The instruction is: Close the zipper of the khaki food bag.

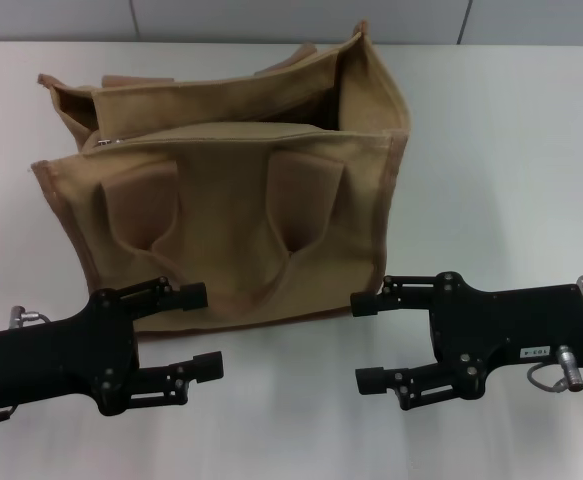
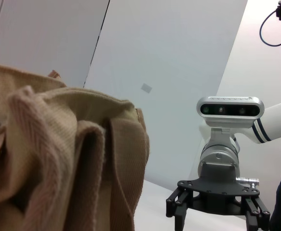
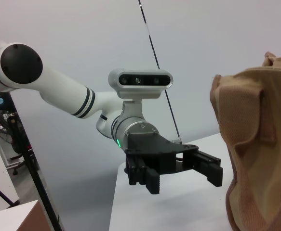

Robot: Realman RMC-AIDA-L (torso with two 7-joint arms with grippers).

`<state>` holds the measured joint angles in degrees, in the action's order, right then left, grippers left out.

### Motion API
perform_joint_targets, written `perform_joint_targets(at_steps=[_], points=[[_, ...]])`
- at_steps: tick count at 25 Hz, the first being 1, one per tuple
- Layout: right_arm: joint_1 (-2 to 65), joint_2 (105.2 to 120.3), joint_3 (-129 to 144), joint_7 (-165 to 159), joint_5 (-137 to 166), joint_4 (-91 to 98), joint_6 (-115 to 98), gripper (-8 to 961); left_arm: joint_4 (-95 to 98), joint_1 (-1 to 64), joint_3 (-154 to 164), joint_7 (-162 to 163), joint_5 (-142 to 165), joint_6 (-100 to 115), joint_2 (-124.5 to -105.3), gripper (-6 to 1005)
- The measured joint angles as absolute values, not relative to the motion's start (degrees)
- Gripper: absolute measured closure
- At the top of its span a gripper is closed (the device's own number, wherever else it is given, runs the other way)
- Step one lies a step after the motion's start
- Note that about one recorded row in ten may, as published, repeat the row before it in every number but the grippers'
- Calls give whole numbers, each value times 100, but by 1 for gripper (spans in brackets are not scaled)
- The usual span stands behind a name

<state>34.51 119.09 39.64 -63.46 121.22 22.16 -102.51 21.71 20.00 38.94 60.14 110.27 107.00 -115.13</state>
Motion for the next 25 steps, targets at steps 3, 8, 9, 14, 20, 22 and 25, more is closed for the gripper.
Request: perform_joint_targets(at_steps=[3, 8, 9, 14, 20, 22, 25], points=[[3467, 11909, 3963, -6348, 12112, 2215, -10253, 133, 2171, 1995, 3894, 6012, 11040, 10703, -11518, 170], [3479, 11912, 3964, -6351, 12125, 2191, -10254, 133, 2170, 1987, 3894, 6011, 11132, 10705, -11537, 170], [3480, 11915, 3964, -6351, 12129, 2177, -10254, 133, 2170, 1987, 3894, 6011, 11157, 10705, -11540, 171], [3481, 11918, 3964, -6351, 12130, 2146, -10255, 133, 2171, 1958, 3894, 6011, 11171, 10721, -11540, 171], [3481, 11918, 3964, -6352, 12131, 2140, -10257, 133, 2171, 1915, 3894, 6011, 11171, 10725, -11540, 171], [3481, 11918, 3964, -6353, 12129, 2140, -10257, 133, 2171, 1894, 3894, 6011, 11171, 10747, -11546, 171], [3504, 11918, 3964, -6354, 12122, 2120, -10264, 133, 2170, 1890, 3893, 6011, 11171, 10769, -11559, 172]])
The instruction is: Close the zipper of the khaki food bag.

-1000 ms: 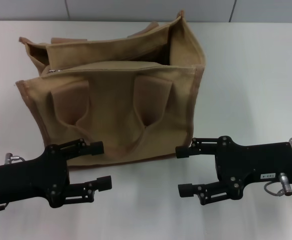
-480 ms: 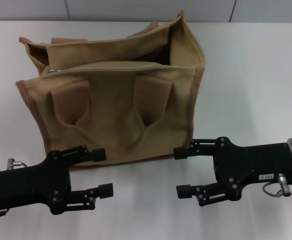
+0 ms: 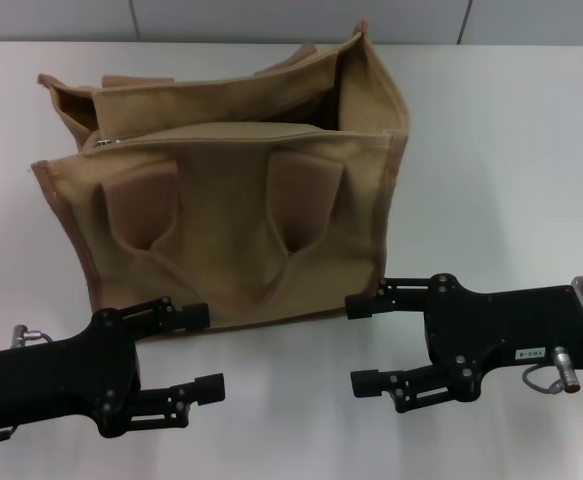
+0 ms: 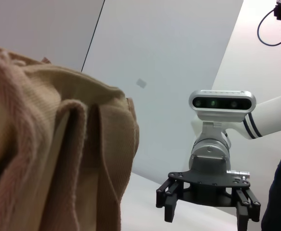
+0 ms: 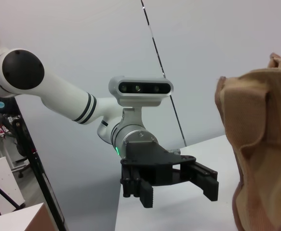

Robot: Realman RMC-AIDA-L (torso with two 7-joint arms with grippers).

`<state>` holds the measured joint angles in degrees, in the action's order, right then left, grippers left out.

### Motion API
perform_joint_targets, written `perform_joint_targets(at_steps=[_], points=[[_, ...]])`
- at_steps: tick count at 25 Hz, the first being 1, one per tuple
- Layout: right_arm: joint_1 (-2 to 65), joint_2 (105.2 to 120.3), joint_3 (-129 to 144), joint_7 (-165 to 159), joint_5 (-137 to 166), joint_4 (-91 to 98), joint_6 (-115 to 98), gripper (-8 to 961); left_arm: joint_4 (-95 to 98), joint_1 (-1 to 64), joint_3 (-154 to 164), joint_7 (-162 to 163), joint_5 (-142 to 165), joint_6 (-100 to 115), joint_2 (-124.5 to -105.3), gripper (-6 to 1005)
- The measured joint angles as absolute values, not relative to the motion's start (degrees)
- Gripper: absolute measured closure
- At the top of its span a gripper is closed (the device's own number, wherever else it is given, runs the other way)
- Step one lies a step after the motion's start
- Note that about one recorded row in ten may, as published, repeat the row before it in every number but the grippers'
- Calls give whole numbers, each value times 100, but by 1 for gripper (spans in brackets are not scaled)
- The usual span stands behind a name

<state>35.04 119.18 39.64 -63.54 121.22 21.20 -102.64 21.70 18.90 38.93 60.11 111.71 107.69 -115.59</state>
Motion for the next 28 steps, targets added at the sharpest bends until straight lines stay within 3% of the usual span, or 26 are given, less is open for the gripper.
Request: perform_joint_targets(at_steps=[28], points=[[3524, 11918, 3964, -6356, 12130, 2057, -10266, 134, 2159, 1890, 3861, 5870, 11168, 10880, -11605, 173]])
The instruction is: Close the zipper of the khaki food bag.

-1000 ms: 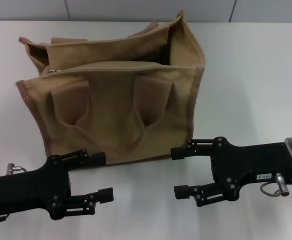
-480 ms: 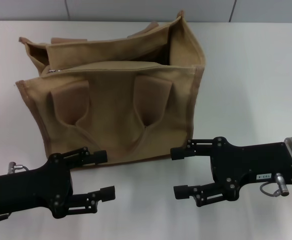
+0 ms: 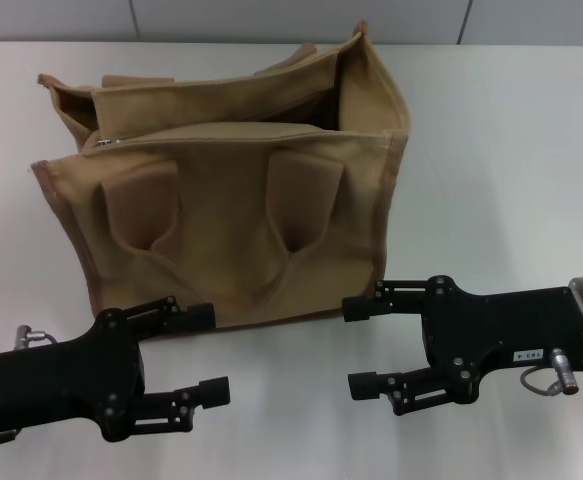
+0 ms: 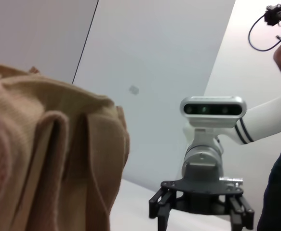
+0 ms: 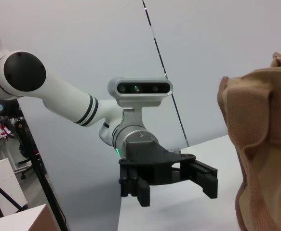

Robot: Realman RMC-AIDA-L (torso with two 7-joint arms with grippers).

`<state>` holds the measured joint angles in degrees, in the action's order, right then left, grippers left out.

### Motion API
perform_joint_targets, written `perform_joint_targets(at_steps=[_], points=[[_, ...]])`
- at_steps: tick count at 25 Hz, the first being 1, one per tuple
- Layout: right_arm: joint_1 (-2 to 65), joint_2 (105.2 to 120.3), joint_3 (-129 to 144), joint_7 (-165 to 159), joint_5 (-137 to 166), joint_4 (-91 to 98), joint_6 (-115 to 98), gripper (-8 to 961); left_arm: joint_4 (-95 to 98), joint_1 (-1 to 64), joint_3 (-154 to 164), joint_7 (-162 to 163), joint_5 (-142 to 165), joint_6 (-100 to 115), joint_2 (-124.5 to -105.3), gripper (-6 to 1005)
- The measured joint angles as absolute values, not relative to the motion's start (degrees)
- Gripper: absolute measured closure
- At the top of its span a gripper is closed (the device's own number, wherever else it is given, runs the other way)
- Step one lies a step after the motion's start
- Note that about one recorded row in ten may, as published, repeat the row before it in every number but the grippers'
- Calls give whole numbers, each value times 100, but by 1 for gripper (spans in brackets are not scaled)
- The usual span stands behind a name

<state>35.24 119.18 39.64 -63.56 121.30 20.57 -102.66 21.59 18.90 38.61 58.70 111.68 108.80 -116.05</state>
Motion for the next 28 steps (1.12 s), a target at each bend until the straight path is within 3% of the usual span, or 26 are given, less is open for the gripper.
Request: perform_joint_targets(at_steps=[9, 16, 25, 28], points=[[3516, 11918, 3964, -6341, 12128, 2057, -10265, 134, 2161, 1901, 3379, 5730, 10883, 11500, -11626, 174], [3487, 11918, 3939, -6331, 12113, 2057, -10309, 134, 2079, 1762, 3303, 5684, 8825, 11505, -11657, 174], [3490, 11917, 3899, -6312, 12087, 2090, -10335, 134, 2109, 1591, 3215, 5987, 7512, 10505, -11350, 175], [3493, 11918, 3900, -6310, 12086, 2096, -10325, 134, 2109, 1591, 3215, 5987, 7512, 10505, -11350, 175]])
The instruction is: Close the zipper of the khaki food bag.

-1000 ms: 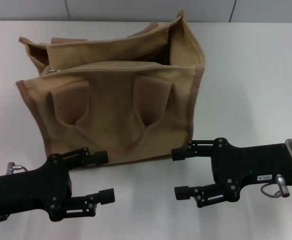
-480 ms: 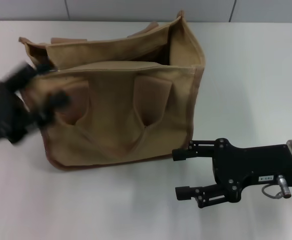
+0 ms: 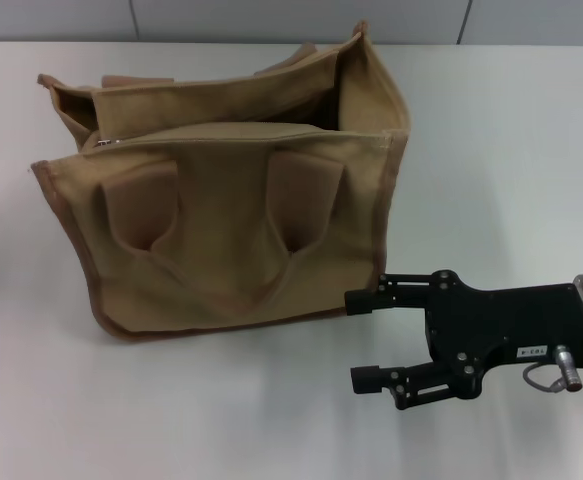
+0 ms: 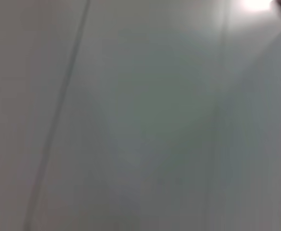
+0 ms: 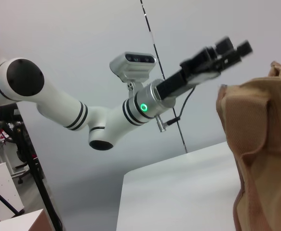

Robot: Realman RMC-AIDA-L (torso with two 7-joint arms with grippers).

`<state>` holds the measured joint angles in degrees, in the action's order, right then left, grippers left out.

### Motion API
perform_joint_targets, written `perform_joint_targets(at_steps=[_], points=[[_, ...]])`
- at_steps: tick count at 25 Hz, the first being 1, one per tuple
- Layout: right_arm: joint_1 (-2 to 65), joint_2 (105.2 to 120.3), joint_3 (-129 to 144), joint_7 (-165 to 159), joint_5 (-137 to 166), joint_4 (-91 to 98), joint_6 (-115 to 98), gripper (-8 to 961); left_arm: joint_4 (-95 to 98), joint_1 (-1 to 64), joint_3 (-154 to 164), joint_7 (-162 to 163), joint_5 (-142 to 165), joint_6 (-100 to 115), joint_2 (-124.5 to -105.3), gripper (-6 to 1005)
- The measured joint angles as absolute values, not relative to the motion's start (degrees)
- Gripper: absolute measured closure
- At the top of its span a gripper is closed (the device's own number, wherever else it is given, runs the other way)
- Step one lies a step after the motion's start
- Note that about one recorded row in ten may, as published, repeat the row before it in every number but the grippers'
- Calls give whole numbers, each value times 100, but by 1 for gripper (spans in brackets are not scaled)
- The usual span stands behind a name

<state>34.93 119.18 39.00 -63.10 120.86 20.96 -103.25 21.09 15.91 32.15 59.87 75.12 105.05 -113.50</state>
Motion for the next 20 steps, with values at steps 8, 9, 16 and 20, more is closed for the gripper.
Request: perform_joint_targets(at_steps=[8, 9, 16, 20], points=[[3497, 11918, 3903, -6334, 12084, 2096, -10289, 134, 2370, 1366, 3205, 5936, 8835, 9466, -10947, 175], [3500, 11918, 3903, -6340, 12084, 2095, -10288, 134, 2407, 1379, 3203, 5936, 8940, 9460, -10946, 175], [3525, 11917, 3902, -6418, 12084, 2079, -10283, 133, 2591, 1503, 3228, 5915, 9644, 9690, -10932, 176], [3538, 11918, 3902, -6426, 12084, 2070, -10276, 133, 2598, 1694, 3191, 5721, 10012, 9531, -10992, 176]])
